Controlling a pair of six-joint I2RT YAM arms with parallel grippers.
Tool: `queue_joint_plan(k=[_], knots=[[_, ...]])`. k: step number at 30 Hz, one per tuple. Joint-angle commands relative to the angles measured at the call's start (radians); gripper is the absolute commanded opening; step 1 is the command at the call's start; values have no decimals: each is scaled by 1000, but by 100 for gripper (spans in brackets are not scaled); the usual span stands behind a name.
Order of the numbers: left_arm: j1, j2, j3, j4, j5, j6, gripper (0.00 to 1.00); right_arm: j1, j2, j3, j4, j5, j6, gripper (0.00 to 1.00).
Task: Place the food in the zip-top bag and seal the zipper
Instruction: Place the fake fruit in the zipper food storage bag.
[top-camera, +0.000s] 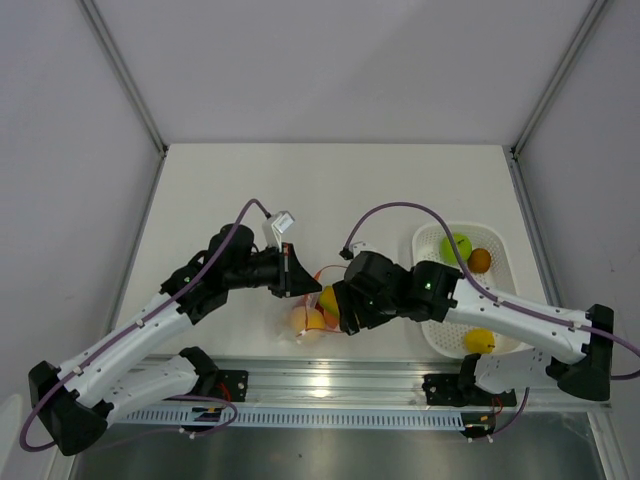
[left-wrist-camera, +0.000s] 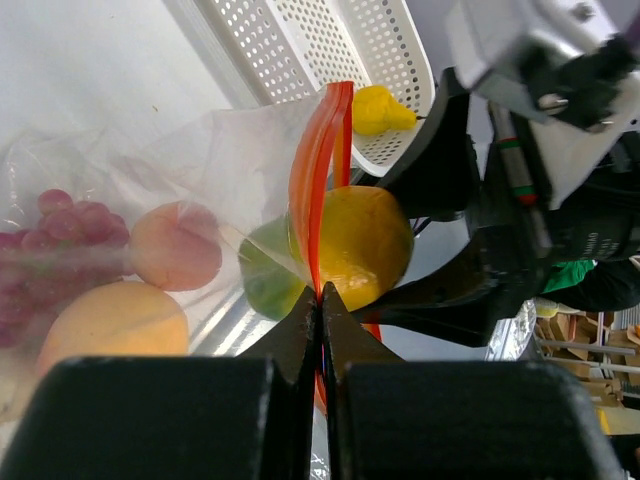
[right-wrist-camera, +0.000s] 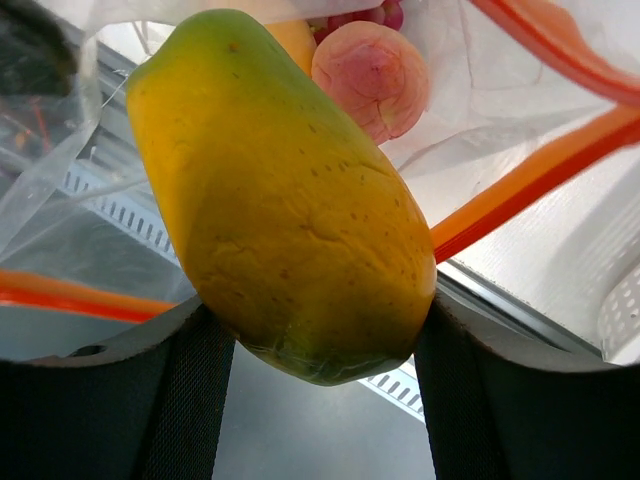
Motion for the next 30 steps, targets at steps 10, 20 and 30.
queue_joint_plan(k=[10,20,30], knots=[[6,-3,22,77,37,-23,0,-25,34,100,10,-5,1,69],[6,-9,25,69,40,-20,1,-25,4,100,17,19,12,99],[5,-7,41,55,42,-8,1,-40,-118,39,15,103,84,94]])
